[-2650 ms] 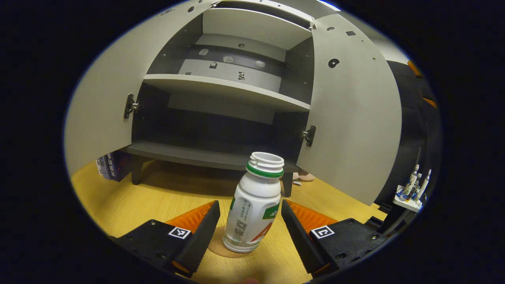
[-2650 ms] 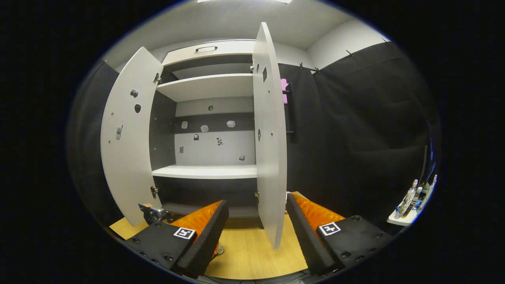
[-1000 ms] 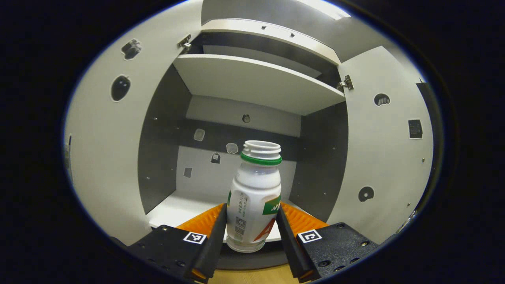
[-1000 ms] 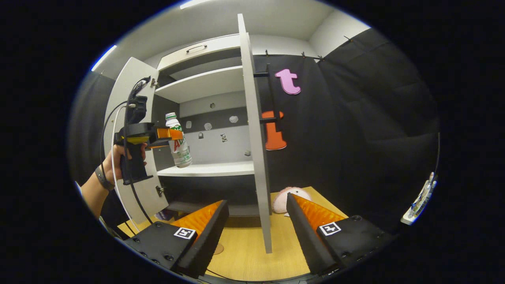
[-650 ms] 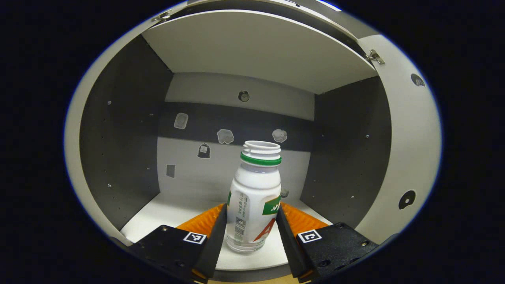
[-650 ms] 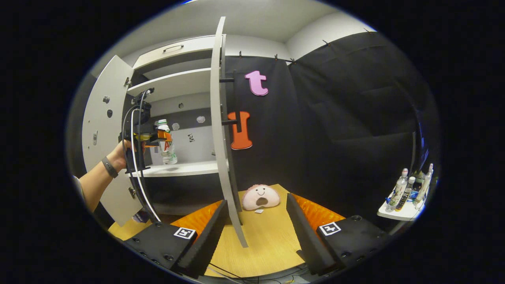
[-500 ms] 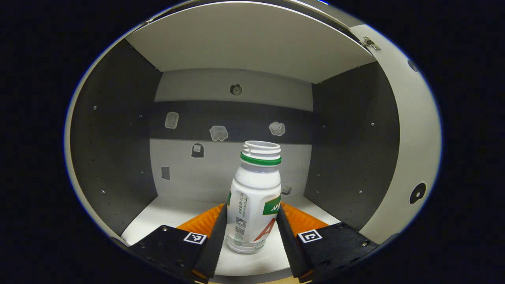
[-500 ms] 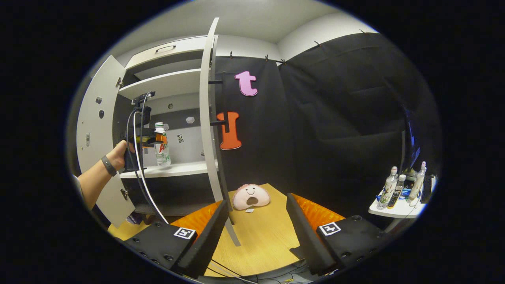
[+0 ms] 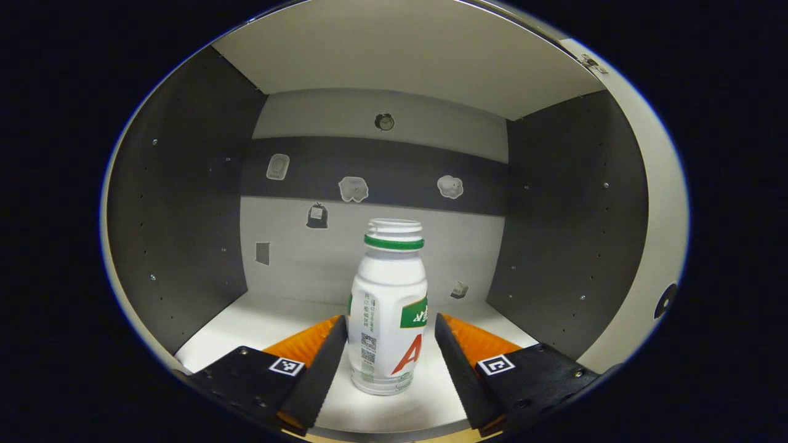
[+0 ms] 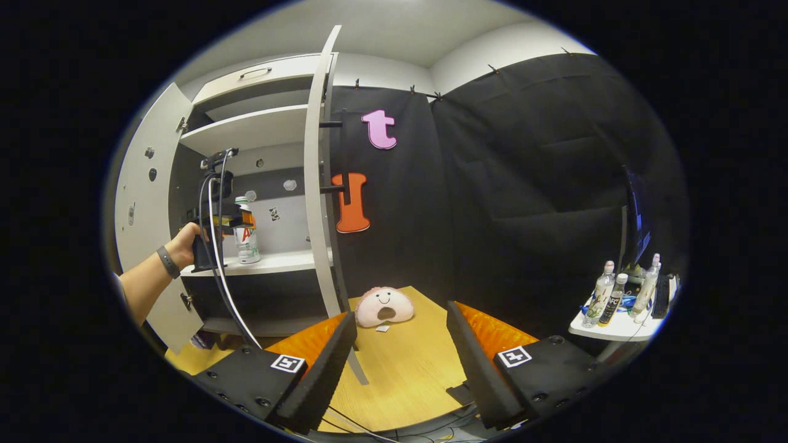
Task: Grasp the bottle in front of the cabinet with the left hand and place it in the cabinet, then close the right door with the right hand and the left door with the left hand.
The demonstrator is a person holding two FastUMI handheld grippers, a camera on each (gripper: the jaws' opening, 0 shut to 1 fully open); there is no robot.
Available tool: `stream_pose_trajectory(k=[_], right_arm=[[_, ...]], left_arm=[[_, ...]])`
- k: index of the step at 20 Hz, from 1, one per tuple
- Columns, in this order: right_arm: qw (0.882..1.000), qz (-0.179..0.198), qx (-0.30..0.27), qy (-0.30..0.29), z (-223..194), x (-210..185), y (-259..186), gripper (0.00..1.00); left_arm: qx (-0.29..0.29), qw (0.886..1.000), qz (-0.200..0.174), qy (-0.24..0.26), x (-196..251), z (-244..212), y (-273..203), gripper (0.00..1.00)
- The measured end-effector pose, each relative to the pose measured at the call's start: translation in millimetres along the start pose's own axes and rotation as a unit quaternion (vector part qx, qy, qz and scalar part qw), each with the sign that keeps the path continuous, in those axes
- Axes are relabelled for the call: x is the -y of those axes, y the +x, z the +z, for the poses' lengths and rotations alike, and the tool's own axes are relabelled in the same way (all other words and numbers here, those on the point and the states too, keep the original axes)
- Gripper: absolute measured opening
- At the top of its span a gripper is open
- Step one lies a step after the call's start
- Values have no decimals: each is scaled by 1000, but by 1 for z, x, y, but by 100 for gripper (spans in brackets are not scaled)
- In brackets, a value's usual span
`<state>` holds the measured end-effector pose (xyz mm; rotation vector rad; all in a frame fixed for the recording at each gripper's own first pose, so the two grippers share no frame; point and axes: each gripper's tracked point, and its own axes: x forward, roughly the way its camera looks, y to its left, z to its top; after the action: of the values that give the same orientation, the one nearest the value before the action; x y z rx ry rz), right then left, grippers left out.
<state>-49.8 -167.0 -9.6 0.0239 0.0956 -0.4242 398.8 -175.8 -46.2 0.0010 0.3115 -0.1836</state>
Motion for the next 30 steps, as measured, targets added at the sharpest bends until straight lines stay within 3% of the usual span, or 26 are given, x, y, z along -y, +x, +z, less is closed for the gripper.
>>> stream_pose_trajectory(k=[2,9,10,11,16,21,22,24,28,30], right_arm=[[1000,6,2,-2,2,-1,2,98],[1000,28,-3,-4,1,-3,12,98],[999,36,-2,-4,3,-4,13,98],[999,47,-1,-2,4,-6,15,89],[994,109,16,5,20,-20,27,89],[986,163,25,-5,28,-26,24,89],[985,173,25,-5,29,-28,22,97],[982,186,27,-3,31,-28,21,97],[978,208,19,-1,24,-27,18,100],[980,201,17,-3,22,-21,20,98]], left_arm=[[12,1000,-5,-17,1,2,-3,95],[119,992,-13,-34,-2,59,-74,95],[122,992,-7,-30,-4,63,-88,95],[124,992,-6,-28,-3,65,-103,95],[143,989,5,-33,-6,61,-180,95],[151,987,49,-8,-9,26,-255,95],[150,987,60,-5,-8,12,-268,95],[147,986,78,-7,-4,-15,-293,92],[122,989,81,-23,10,-71,-326,95],[105,990,83,-30,12,-96,-336,95]])
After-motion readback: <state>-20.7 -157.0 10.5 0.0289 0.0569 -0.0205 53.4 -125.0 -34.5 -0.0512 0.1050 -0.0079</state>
